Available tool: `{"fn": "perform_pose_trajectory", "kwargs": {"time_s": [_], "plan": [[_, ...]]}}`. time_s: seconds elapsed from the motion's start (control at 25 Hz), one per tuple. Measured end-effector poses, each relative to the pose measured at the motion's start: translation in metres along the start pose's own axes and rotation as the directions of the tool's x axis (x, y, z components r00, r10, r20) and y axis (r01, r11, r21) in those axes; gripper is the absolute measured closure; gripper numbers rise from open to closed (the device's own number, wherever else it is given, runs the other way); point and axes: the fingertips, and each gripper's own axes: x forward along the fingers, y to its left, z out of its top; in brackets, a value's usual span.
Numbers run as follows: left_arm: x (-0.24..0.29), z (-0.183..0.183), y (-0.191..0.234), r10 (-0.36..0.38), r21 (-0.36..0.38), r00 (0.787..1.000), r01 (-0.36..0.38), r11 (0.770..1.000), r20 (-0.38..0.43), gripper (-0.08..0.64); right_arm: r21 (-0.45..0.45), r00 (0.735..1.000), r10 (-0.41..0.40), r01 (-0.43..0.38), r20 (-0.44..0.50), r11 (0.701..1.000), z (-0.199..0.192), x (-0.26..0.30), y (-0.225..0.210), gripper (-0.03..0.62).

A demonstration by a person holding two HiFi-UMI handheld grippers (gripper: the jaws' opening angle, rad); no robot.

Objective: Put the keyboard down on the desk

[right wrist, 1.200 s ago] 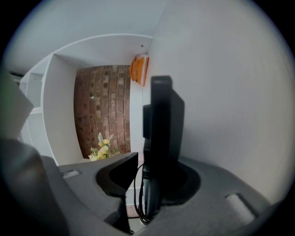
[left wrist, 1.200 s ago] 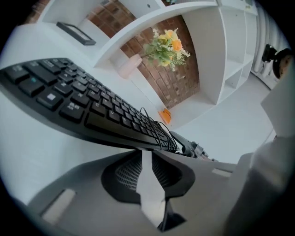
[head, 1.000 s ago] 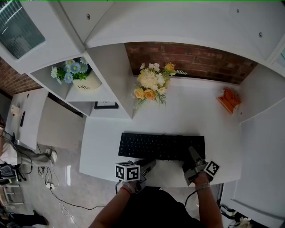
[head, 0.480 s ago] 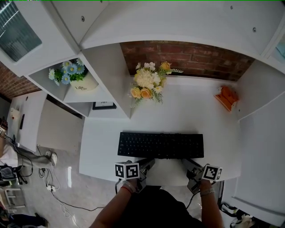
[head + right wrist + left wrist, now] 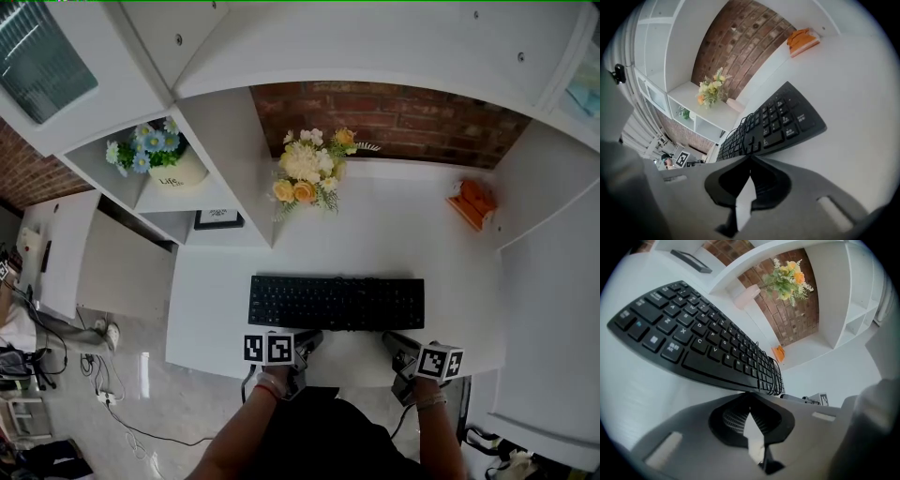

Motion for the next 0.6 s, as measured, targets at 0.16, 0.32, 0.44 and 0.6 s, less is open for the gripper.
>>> {"fn": "perform_pose_trajectory", "kwargs": {"time_s": [0.16, 0.32, 0.44, 0.6], "plan": [[-0.005, 0.003, -0.001, 0.002, 0.027, 1.0, -0.002, 1.0, 0.018, 0.56, -0.035, 1.0, -0.016, 0.017, 0.009, 0.999, -0.003, -0.003, -0.001, 0.594], [-0.017, 0.012, 0.001, -0.007, 0.077, 0.995, -0.001, 0.997, 0.096, 0.561, -0.1, 0.993, -0.028, 0.039, 0.112, 0.994, 0.009, -0.013, 0.0, 0.595], [-0.028, 0.016, 0.005, -0.002, 0.122, 0.99, -0.016, 0.992, 0.144, 0.561, -0.151, 0.987, -0.033, 0.057, 0.154, 0.987, 0.016, -0.02, 0.001, 0.594], [-0.045, 0.019, 0.015, 0.047, 0.206, 0.979, -0.088, 0.975, 0.196, 0.561, -0.246, 0.977, -0.02, 0.074, 0.214, 0.966, 0.026, -0.032, 0.005, 0.594]]}}
